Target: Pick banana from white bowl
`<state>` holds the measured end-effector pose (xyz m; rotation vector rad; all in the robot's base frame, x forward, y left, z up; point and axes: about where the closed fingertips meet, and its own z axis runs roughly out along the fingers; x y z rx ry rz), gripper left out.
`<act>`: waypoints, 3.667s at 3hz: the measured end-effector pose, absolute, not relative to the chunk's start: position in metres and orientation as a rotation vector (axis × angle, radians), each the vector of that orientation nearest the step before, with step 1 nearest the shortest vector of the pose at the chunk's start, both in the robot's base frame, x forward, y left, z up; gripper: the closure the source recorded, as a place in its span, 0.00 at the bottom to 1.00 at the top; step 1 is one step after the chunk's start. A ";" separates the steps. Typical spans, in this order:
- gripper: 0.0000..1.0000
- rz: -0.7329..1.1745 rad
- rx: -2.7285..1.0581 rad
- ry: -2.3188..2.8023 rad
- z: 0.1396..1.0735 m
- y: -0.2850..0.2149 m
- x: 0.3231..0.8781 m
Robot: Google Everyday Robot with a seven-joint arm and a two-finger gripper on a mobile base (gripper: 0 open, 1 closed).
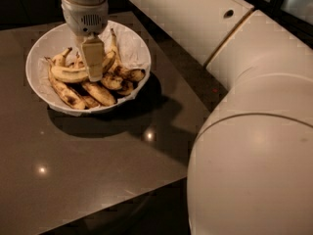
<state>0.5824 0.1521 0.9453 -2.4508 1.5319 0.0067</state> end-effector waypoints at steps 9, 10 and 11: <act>1.00 0.045 -2.290 1.615 0.968 0.122 0.469; 1.00 0.099 -2.245 1.675 0.971 0.110 0.423; 1.00 0.108 -2.243 1.682 0.970 0.107 0.416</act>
Offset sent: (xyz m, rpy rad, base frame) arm -0.0083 -0.0049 -0.0519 -0.1300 0.1597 0.0406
